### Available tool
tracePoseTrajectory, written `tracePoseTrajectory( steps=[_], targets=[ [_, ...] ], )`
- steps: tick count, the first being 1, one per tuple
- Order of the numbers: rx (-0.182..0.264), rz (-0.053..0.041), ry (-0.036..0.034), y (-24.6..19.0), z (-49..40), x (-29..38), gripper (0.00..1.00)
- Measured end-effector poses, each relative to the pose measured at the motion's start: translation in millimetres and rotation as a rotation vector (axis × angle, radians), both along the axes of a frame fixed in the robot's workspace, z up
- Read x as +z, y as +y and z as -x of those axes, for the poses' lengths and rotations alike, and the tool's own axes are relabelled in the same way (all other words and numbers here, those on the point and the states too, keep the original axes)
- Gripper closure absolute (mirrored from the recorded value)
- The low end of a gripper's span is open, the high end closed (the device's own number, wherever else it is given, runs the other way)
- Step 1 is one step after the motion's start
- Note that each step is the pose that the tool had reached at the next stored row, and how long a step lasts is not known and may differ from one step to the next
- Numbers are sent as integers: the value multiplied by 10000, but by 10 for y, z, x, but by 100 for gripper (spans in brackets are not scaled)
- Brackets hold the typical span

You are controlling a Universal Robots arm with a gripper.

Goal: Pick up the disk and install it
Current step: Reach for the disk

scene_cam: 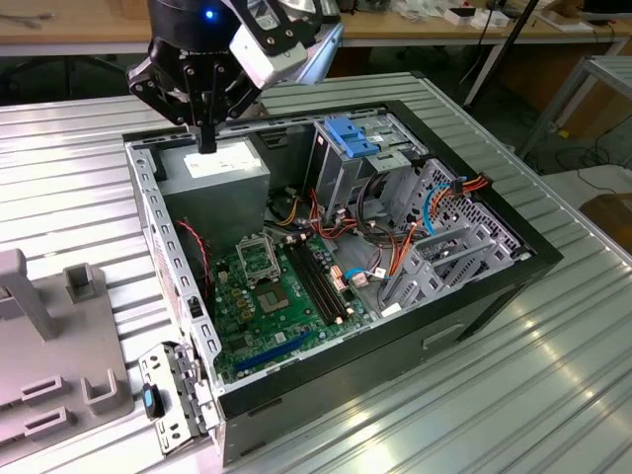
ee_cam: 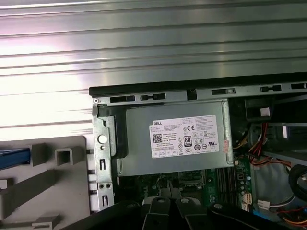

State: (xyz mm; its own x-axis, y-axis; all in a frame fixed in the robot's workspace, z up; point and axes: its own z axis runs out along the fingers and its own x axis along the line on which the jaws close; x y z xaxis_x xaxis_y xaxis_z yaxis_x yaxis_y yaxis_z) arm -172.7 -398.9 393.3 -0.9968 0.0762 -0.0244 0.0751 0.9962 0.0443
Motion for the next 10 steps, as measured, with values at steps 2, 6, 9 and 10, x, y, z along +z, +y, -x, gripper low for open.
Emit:
tracePoseTrajectory(
  steps=[2, 6, 9, 10],
  targets=[
    [0, 0, 0, 0, 43, 0, 89],
    [0, 0, 0, 0, 122, 0, 89],
    [0, -1, -1, 0, 169, 0, 89],
    [0, -1, -1, 0, 184, 0, 89]
  ],
)
